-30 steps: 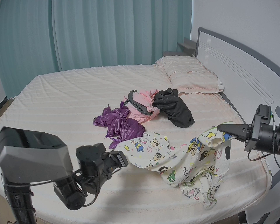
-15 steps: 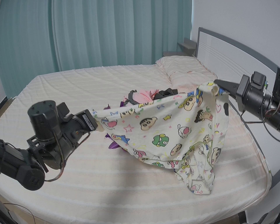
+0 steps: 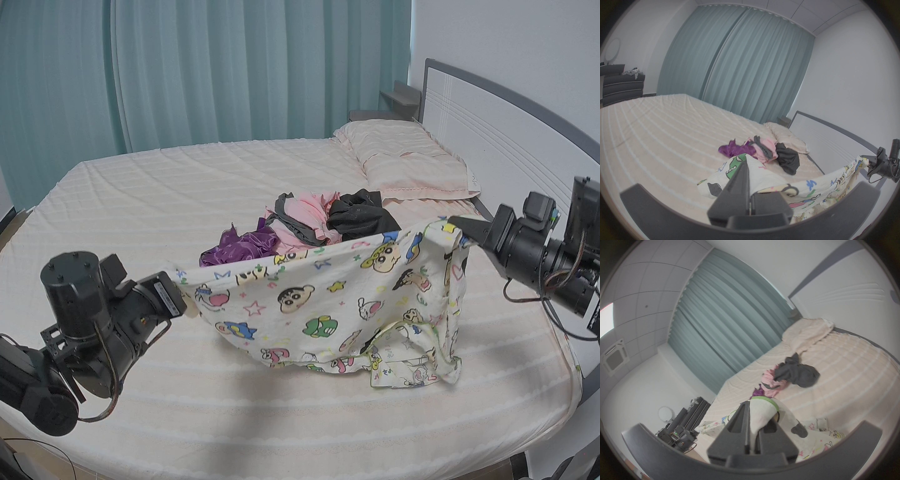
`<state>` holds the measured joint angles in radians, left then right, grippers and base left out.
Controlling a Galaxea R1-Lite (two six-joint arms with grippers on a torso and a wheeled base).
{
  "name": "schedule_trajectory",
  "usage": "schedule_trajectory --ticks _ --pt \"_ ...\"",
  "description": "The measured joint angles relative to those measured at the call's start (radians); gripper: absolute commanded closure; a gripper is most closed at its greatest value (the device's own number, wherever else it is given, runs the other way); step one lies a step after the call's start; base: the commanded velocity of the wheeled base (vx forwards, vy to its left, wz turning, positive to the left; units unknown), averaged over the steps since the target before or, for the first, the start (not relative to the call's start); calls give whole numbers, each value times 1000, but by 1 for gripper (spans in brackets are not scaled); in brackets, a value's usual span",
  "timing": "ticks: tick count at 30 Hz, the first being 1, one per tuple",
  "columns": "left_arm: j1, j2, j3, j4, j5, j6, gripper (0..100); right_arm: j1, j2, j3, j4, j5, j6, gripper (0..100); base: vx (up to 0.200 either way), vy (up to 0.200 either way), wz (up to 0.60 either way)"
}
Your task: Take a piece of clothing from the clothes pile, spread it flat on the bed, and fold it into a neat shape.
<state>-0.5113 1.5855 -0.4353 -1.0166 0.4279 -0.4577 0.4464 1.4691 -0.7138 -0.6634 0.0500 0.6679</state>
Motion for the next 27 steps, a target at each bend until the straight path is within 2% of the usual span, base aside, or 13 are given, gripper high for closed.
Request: schedule_trajectory --ticks 3,9,15,24,27 --pt "-11 24 60 -38 3 -33 100 15 26 58 -45 -36 41 100 0 0 0" --pt "-56 52 134 -54 10 -111 100 40 63 154 -147 -42 104 100 0 0 0" --pt "-80 60 181 -57 14 -166 100 46 72 214 -178 -41 148 100 -200 0 0" --pt "-87 62 218 -57 14 -199 100 47 70 234 -181 -41 156 100 -200 0 0" --pt "-87 61 222 -57 14 -201 100 45 66 236 -181 -41 156 100 0 0 0"
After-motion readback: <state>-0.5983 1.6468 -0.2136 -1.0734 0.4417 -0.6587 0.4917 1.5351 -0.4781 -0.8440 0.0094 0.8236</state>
